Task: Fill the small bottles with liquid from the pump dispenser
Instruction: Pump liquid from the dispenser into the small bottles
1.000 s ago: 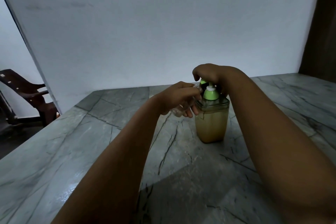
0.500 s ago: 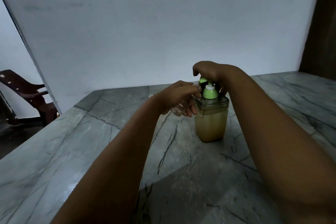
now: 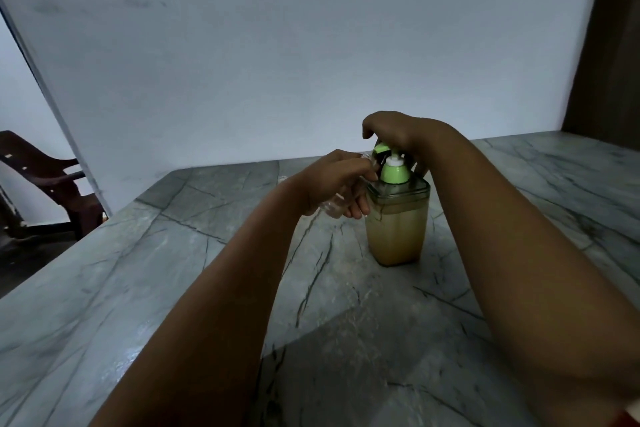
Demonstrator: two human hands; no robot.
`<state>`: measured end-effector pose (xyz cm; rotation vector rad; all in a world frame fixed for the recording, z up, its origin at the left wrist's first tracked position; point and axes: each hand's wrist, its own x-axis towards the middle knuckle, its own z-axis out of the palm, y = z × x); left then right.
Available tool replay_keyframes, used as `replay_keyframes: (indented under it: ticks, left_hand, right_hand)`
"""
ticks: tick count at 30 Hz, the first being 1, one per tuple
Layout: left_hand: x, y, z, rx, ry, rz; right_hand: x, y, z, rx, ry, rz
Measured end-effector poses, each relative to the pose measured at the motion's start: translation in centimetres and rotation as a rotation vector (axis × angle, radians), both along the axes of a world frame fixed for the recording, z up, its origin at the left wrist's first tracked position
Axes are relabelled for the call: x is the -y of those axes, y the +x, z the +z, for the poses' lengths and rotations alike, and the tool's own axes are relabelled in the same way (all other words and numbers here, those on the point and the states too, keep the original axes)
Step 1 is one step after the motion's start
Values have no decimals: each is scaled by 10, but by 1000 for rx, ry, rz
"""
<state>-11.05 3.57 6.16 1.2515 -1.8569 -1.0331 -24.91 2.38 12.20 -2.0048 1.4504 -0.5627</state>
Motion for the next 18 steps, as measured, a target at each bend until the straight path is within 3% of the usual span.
replay_keyframes:
  ticks: [11,15,18]
  left_hand:
    - [1,-1,-1,13,-11,2]
    - [0,-2,0,25,-8,1]
    - [-1,-2,1,37,-18,2]
  right_hand:
    - [6,7,-9,-128,-89,16]
    - [4,1,-1,26,-31,-22]
    - [18,4,0,111,-182,-100]
